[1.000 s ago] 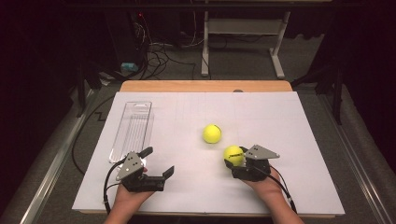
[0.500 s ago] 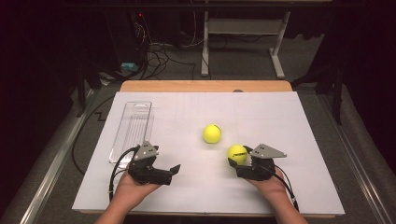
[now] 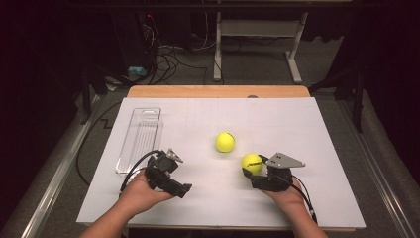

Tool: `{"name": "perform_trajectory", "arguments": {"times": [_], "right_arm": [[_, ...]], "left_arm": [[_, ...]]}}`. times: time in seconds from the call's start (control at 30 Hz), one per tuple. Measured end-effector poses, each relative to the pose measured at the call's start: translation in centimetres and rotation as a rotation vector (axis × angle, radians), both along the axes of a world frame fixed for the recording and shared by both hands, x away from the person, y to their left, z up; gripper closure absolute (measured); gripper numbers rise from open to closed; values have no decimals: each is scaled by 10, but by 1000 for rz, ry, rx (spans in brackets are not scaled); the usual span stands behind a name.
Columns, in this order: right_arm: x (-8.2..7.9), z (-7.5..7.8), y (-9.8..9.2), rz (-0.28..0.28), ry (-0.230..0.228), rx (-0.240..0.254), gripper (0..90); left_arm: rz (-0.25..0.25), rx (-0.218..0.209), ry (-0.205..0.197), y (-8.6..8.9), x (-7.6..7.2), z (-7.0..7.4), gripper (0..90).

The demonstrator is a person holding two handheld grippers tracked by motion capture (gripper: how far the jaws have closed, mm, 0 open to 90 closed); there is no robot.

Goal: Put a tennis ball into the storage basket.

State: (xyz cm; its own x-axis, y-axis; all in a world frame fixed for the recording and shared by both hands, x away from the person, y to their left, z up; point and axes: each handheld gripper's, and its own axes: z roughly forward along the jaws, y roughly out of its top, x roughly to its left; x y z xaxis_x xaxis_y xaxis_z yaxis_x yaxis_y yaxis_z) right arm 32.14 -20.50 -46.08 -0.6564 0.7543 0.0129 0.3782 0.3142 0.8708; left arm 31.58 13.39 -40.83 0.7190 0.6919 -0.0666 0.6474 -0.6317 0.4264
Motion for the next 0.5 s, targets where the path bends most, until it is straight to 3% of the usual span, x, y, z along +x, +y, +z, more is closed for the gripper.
{"name": "perform_trajectory", "arguments": {"times": [0.07, 0.1, 0.13, 0.2, 0.3, 0.5], "right_arm": [[0, 0, 1, 6, 0, -4, 265], [0, -1, 1, 5, 1, -3, 265], [0, -1, 1, 5, 1, -3, 265], [0, -1, 2, 8, 1, -4, 265], [-1, -1, 3, 13, 1, -9, 265], [-2, -2, 6, 24, -2, -10, 265]], "left_arm": [[-7, 34, 24, -3, 2, 0, 6], [-10, 58, 70, -5, 6, -1, 6], [-10, 58, 70, -5, 6, -1, 6], [-8, 84, 114, -7, 9, -3, 6], [-15, 131, 145, -11, 12, -4, 6], [-29, 166, 184, -22, 17, -1, 6]]}}
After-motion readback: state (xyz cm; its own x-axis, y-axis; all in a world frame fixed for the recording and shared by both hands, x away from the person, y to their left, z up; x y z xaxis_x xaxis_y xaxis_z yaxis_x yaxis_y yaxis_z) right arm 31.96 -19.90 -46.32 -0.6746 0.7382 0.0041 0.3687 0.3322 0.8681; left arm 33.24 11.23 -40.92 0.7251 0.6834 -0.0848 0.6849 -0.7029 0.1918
